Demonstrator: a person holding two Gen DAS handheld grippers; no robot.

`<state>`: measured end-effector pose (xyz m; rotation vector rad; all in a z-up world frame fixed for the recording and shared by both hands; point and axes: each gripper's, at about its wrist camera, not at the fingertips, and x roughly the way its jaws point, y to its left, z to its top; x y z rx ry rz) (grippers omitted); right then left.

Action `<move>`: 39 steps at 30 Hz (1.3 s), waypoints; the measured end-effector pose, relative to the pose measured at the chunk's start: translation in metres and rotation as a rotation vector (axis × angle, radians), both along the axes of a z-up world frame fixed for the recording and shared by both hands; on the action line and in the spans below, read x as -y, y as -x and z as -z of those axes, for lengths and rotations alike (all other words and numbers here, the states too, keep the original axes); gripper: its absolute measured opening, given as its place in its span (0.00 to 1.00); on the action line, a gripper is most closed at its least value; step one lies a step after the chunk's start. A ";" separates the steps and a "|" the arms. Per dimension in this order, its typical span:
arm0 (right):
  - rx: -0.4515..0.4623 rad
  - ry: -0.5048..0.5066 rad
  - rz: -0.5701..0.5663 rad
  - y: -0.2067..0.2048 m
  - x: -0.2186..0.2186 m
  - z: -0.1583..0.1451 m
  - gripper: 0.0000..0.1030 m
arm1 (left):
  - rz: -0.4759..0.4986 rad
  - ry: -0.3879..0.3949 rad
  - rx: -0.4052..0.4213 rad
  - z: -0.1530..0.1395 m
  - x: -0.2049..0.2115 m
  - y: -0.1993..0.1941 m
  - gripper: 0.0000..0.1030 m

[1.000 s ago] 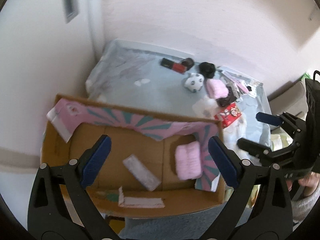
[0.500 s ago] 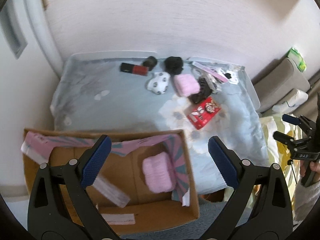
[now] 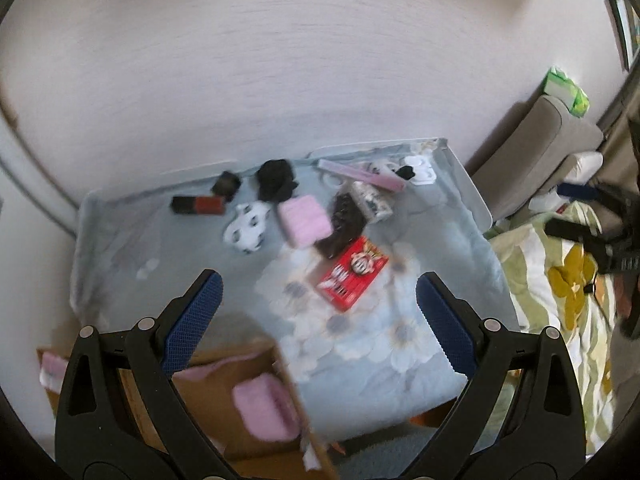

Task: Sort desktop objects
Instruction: 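Grasp the red milk carton with the left tool while the right tool grasps the white earphone case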

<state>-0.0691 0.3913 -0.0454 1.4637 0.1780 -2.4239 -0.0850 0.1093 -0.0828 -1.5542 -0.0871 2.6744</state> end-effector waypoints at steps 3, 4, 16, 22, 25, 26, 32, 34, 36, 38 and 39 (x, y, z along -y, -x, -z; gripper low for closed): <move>0.027 0.020 0.009 0.036 -0.007 0.012 0.85 | 0.013 0.010 0.021 0.016 -0.018 0.014 0.95; 0.037 0.019 0.011 0.046 -0.009 0.018 0.85 | 0.015 0.020 0.035 0.026 -0.024 0.019 0.95; 0.181 -0.097 -0.014 0.154 -0.024 0.157 0.85 | -0.074 0.108 0.151 0.132 -0.058 0.054 0.95; 0.194 -0.100 -0.034 0.174 -0.027 0.187 0.85 | -0.097 0.148 0.160 0.158 -0.058 0.063 0.95; 0.176 -0.101 -0.057 0.177 -0.025 0.190 0.85 | -0.107 0.149 0.163 0.166 -0.056 0.067 0.94; 0.183 -0.093 -0.065 0.178 -0.024 0.191 0.85 | -0.107 0.139 0.159 0.168 -0.055 0.067 0.94; 0.170 -0.101 -0.095 0.176 -0.018 0.192 0.85 | -0.078 0.160 0.175 0.178 -0.062 0.063 0.76; 0.161 -0.113 -0.110 0.174 -0.016 0.192 0.85 | -0.075 0.164 0.177 0.180 -0.063 0.061 0.72; 0.150 -0.128 -0.127 0.173 -0.013 0.193 0.85 | -0.074 0.152 0.181 0.182 -0.063 0.060 0.67; 0.139 -0.119 -0.138 0.170 -0.012 0.191 0.85 | -0.075 0.140 0.181 0.182 -0.064 0.058 0.60; 0.131 -0.113 -0.145 0.168 -0.012 0.190 0.82 | -0.073 0.134 0.180 0.182 -0.064 0.057 0.58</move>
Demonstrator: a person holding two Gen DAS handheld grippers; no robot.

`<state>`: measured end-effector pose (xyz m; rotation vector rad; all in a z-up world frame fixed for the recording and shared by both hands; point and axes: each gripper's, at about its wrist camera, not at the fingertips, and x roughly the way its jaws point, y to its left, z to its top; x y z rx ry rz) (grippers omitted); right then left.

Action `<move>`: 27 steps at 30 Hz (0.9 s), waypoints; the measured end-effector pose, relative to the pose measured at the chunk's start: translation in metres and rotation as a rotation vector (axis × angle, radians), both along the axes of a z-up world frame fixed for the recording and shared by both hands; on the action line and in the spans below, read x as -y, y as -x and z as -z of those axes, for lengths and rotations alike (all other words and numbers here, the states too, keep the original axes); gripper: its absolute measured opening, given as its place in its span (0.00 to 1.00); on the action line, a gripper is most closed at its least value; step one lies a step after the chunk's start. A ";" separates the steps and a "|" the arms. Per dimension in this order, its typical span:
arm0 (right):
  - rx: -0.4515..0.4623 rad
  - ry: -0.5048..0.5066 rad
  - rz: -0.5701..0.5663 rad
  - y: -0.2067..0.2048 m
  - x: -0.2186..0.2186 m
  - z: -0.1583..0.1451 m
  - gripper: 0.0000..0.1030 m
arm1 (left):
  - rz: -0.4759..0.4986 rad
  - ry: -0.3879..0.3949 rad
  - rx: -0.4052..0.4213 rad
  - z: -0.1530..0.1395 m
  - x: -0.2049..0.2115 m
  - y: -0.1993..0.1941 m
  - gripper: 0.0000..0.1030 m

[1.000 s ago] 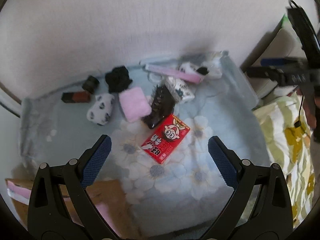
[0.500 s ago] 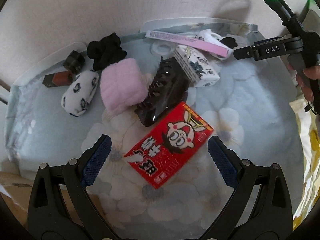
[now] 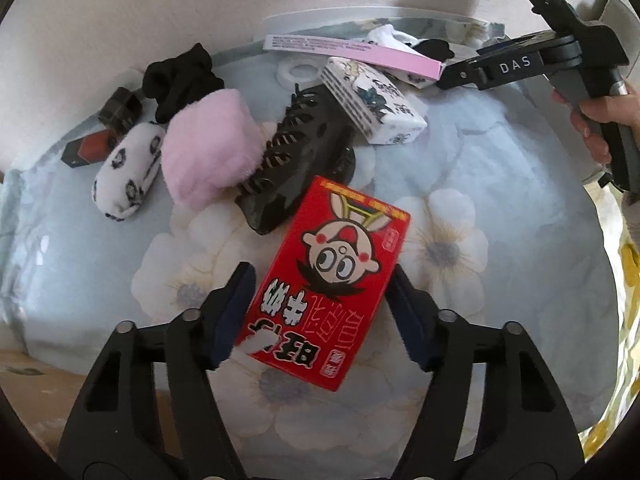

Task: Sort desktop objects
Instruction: 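Grasp the red milk carton with the left tool while the right tool grasps the white earphone case, then carry both items into the cardboard box and open both tools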

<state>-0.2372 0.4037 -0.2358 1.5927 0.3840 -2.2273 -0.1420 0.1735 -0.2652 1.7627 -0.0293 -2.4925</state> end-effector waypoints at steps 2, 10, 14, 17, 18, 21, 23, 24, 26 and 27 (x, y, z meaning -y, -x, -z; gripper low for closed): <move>-0.010 0.013 -0.007 -0.003 -0.002 -0.004 0.75 | 0.006 -0.008 -0.002 0.000 -0.002 -0.003 0.52; -0.033 0.034 -0.015 -0.016 -0.007 -0.016 0.59 | 0.002 -0.041 0.003 -0.005 -0.003 -0.011 0.47; -0.044 0.050 -0.013 -0.024 -0.011 -0.028 0.59 | -0.002 -0.046 -0.005 -0.010 -0.001 -0.012 0.47; -0.047 0.060 -0.008 -0.027 -0.016 -0.035 0.58 | -0.008 -0.049 -0.007 -0.012 -0.001 -0.011 0.47; -0.047 0.066 -0.006 -0.028 -0.018 -0.038 0.58 | -0.009 -0.047 -0.005 -0.010 -0.002 -0.015 0.47; -0.045 0.103 0.009 -0.031 -0.028 -0.046 0.58 | -0.014 -0.050 0.002 -0.008 -0.007 -0.015 0.47; -0.048 0.139 0.012 -0.034 -0.034 -0.052 0.58 | -0.017 -0.054 0.000 -0.009 -0.006 -0.017 0.47; -0.053 0.151 0.013 -0.038 -0.037 -0.057 0.58 | -0.016 -0.054 -0.002 -0.010 -0.007 -0.018 0.47; -0.055 0.164 0.009 -0.043 -0.040 -0.062 0.58 | -0.010 -0.052 -0.008 -0.013 -0.008 -0.020 0.47; -0.062 0.167 0.005 -0.047 -0.037 -0.068 0.58 | -0.009 -0.053 -0.010 -0.014 -0.008 -0.020 0.47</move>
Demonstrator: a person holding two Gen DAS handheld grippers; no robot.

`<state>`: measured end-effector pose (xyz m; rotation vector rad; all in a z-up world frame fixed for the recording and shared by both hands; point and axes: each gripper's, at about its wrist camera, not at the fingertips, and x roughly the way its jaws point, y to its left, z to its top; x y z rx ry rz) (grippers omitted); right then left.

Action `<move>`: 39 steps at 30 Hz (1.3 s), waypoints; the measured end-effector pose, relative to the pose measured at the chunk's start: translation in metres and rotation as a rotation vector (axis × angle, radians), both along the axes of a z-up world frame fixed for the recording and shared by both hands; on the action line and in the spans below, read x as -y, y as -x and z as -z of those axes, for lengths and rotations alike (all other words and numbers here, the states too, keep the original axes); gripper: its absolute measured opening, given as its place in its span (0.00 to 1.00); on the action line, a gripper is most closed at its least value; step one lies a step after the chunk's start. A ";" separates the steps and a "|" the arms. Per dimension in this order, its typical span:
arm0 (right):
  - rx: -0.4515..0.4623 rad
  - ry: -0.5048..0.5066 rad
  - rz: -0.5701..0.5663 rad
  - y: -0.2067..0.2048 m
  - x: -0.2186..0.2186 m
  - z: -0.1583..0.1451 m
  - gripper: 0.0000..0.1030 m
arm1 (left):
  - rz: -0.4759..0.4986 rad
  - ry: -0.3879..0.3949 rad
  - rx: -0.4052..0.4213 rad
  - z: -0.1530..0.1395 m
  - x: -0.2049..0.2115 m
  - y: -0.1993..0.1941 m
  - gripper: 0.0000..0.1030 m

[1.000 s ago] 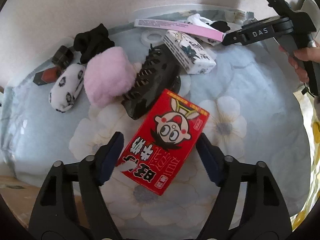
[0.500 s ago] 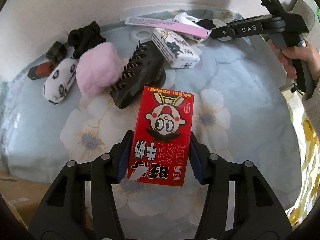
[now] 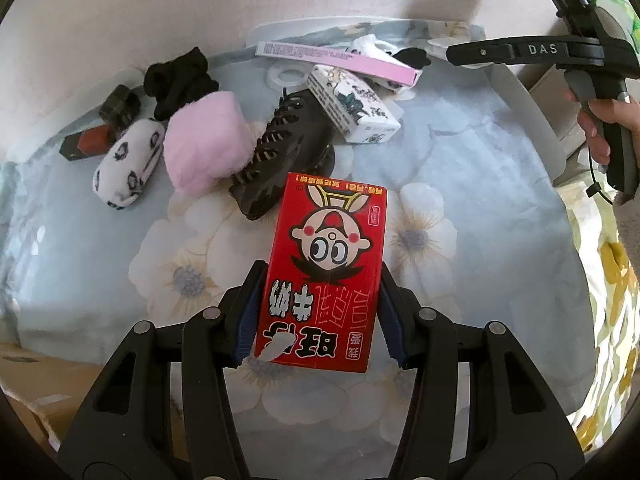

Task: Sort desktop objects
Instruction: 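Carry both items into the cardboard box and open both tools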

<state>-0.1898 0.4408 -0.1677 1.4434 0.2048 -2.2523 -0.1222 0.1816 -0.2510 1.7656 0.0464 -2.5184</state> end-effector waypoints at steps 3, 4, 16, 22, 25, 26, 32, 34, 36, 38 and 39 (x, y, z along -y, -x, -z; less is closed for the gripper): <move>-0.018 -0.006 -0.003 -0.005 -0.004 -0.010 0.58 | -0.004 -0.007 -0.008 -0.005 -0.001 -0.001 0.47; -0.018 -0.007 0.001 -0.006 -0.004 -0.013 0.58 | -0.003 -0.010 -0.010 -0.006 -0.001 -0.001 0.47; -0.023 0.006 0.035 -0.004 -0.002 -0.004 0.58 | 0.016 -0.017 -0.028 -0.020 -0.005 0.009 0.47; -0.059 0.001 0.005 -0.022 0.020 -0.047 0.58 | 0.031 -0.005 -0.075 -0.064 -0.005 -0.002 0.47; -0.077 0.012 -0.014 -0.033 0.034 -0.078 0.58 | 0.036 0.010 -0.113 -0.098 0.000 -0.013 0.47; -0.081 0.015 -0.021 -0.037 0.038 -0.088 0.58 | 0.037 0.014 -0.124 -0.108 0.001 -0.015 0.47; -0.108 0.042 -0.079 -0.067 0.072 -0.145 0.58 | 0.036 0.042 -0.207 -0.168 0.019 -0.048 0.47; -0.117 0.057 -0.105 -0.081 0.088 -0.163 0.58 | 0.029 0.050 -0.228 -0.184 0.028 -0.061 0.47; -0.117 0.069 -0.132 -0.095 0.107 -0.177 0.58 | 0.019 0.058 -0.239 -0.196 0.038 -0.074 0.47; -0.110 0.082 -0.153 -0.106 0.123 -0.185 0.58 | -0.007 0.053 -0.230 -0.204 0.053 -0.088 0.47; -0.109 0.086 -0.175 -0.116 0.137 -0.190 0.58 | -0.024 0.046 -0.225 -0.206 0.061 -0.094 0.47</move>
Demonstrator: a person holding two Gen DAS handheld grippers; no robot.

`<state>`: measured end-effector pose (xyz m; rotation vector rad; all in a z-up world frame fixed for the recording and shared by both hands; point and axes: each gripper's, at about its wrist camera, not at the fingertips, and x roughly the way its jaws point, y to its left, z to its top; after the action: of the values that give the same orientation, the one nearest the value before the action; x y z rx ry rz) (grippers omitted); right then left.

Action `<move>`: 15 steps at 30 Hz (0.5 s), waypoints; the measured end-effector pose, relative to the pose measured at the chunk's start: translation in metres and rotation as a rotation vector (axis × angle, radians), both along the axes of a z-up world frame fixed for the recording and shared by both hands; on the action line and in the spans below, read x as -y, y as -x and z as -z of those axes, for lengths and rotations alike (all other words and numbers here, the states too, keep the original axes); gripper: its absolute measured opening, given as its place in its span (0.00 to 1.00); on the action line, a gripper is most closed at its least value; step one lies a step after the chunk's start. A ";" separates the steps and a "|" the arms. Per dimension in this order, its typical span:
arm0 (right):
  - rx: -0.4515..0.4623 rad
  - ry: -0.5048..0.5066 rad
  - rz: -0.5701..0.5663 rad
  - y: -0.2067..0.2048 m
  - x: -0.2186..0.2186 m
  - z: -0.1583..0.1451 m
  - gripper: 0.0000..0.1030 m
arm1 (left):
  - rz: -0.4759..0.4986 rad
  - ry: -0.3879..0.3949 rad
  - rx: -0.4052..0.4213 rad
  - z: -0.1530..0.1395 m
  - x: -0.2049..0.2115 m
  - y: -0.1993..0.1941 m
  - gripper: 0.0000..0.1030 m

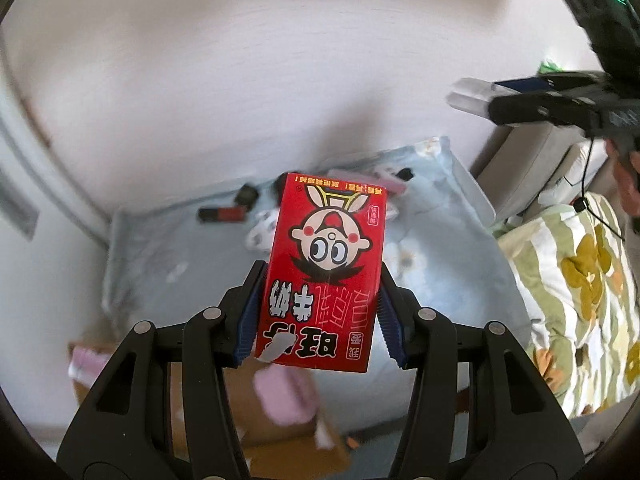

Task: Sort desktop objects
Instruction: 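Carry both items into the cardboard box and open both tools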

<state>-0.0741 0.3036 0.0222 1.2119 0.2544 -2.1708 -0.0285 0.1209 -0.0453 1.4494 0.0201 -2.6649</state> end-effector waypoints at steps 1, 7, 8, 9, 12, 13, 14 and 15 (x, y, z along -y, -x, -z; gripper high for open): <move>-0.004 0.002 -0.017 -0.006 0.011 -0.002 0.58 | -0.020 -0.012 0.004 -0.003 0.011 -0.009 0.47; 0.007 0.018 -0.150 -0.046 0.089 0.006 0.58 | -0.137 0.006 0.011 -0.004 0.064 -0.061 0.47; 0.010 0.017 -0.175 -0.054 0.105 0.010 0.58 | -0.166 0.005 0.016 -0.003 0.076 -0.072 0.47; 0.017 0.021 -0.194 -0.059 0.119 0.016 0.58 | -0.186 0.006 0.020 -0.002 0.084 -0.079 0.47; 0.046 0.035 -0.242 -0.073 0.151 0.033 0.58 | -0.250 0.009 0.036 0.007 0.111 -0.103 0.47; 0.051 0.032 -0.255 -0.078 0.163 0.040 0.58 | -0.268 0.010 0.041 0.009 0.117 -0.109 0.47; 0.060 0.030 -0.269 -0.084 0.176 0.049 0.58 | -0.293 0.008 0.047 0.014 0.127 -0.116 0.47; 0.062 0.026 -0.276 -0.087 0.182 0.054 0.58 | -0.325 0.008 0.056 0.017 0.131 -0.120 0.47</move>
<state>0.0126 0.1213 -0.0319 1.1545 0.3444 -1.8911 0.0914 -0.0104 -0.0626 1.3829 0.2202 -2.3607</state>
